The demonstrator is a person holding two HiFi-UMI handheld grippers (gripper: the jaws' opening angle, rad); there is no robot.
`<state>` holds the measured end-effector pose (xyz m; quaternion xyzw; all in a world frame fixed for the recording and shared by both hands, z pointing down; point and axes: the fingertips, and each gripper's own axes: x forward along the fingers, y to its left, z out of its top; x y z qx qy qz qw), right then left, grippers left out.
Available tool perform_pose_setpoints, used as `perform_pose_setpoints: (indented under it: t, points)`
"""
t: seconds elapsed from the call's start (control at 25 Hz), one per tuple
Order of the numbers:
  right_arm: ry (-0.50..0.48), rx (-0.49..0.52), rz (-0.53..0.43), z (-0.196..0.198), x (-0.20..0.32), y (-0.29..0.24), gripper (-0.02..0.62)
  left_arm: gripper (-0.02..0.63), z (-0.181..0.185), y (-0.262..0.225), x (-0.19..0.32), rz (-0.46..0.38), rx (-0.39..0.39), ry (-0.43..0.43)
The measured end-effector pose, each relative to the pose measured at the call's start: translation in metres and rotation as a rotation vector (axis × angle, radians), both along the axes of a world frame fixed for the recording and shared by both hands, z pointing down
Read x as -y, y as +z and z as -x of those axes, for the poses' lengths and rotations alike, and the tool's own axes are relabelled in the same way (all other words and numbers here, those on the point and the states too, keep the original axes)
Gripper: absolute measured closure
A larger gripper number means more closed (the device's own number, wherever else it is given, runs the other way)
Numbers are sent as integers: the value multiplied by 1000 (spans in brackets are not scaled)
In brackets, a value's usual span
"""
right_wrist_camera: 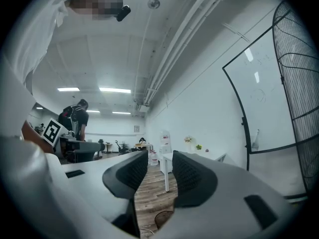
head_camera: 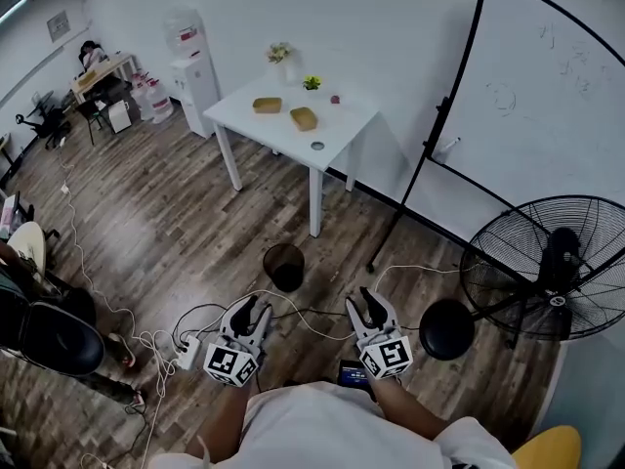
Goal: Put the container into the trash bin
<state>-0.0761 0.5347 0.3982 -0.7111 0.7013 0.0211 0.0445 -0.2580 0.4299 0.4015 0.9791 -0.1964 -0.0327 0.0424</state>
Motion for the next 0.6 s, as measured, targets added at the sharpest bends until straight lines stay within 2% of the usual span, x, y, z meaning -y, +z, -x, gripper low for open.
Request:
perform_pose_setpoints:
  t: [0.32, 0.6]
  points:
    - [-40, 18, 1, -26, 7, 12, 439, 460, -20, 4, 8, 0, 2, -23]
    - [-43, 34, 53, -49, 27, 35, 439, 465, -35, 23, 30, 36, 12, -43]
